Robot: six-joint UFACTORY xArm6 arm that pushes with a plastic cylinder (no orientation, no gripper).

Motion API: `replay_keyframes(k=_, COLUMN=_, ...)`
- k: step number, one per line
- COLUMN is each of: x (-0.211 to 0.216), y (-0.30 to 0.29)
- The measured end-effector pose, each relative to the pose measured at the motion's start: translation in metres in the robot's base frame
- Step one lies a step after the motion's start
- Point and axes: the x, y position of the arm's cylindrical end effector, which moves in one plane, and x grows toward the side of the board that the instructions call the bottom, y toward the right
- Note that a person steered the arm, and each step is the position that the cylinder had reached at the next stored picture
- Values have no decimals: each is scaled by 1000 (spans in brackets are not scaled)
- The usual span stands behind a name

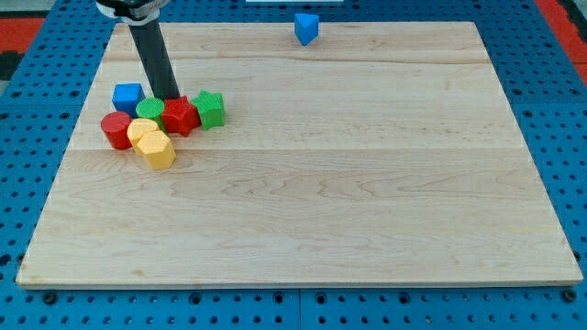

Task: Move the green star on top right of the red star

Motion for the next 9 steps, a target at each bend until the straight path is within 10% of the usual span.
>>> replay_keyframes(k=4, x=28, y=173)
replay_keyframes(k=9, x=18, y=67)
